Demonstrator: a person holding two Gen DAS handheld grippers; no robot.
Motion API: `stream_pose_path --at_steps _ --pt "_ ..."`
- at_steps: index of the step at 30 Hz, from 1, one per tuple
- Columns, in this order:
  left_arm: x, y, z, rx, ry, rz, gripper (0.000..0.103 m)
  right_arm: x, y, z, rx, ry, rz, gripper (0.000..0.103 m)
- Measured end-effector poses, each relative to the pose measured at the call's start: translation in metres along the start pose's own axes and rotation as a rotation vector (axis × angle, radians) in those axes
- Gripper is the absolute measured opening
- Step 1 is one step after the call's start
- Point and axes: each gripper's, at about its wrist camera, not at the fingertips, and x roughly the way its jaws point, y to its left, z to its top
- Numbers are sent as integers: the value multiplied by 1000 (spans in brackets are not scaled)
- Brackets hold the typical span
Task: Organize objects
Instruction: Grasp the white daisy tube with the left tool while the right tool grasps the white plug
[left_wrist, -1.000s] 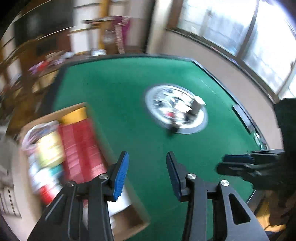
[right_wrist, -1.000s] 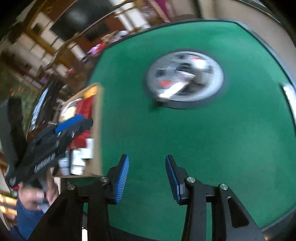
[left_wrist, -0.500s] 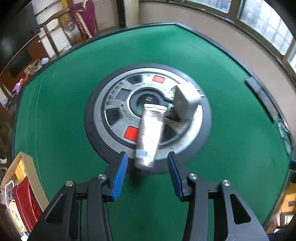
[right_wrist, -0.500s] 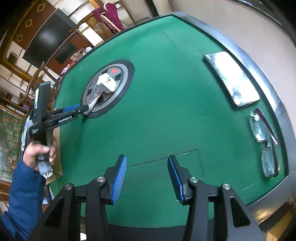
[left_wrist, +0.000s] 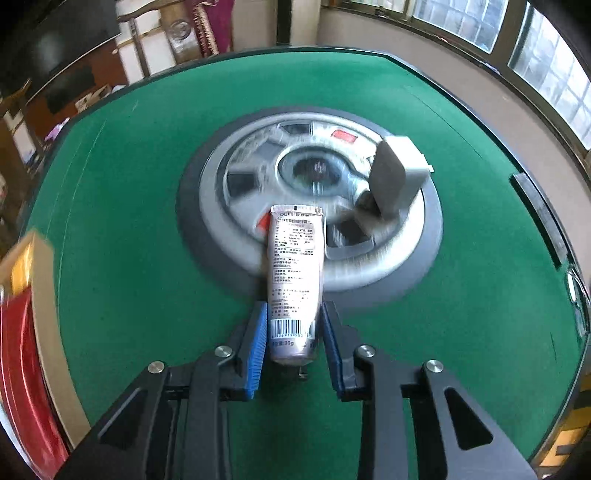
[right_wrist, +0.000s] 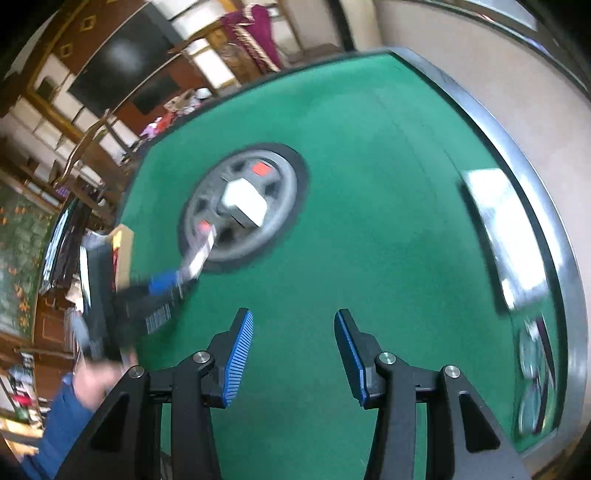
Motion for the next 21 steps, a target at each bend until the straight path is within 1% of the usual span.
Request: stream_pose_path --at_steps 2,4,7,10,16,21 --pt "-9 5 -17 -19 -2 -3 28 8 22 19 -29 -22 9 50" --pt "-20 6 -40 -39 -5 4 28 21 41 37 -57 -36 -11 53" --pt "-35 6 -70 -71 -11 12 28 41 56 58 -59 -39 -22 54" --pt "-45 6 -90 -84 -25 27 28 67 65 76 -38 -29 -43 54" --pt "-52 4 -106 -89 -34 49 28 108 74 92 -33 11 -107 54" --pt "-53 6 -107 -96 -35 62 28 133 73 94 -37 50 -161 55"
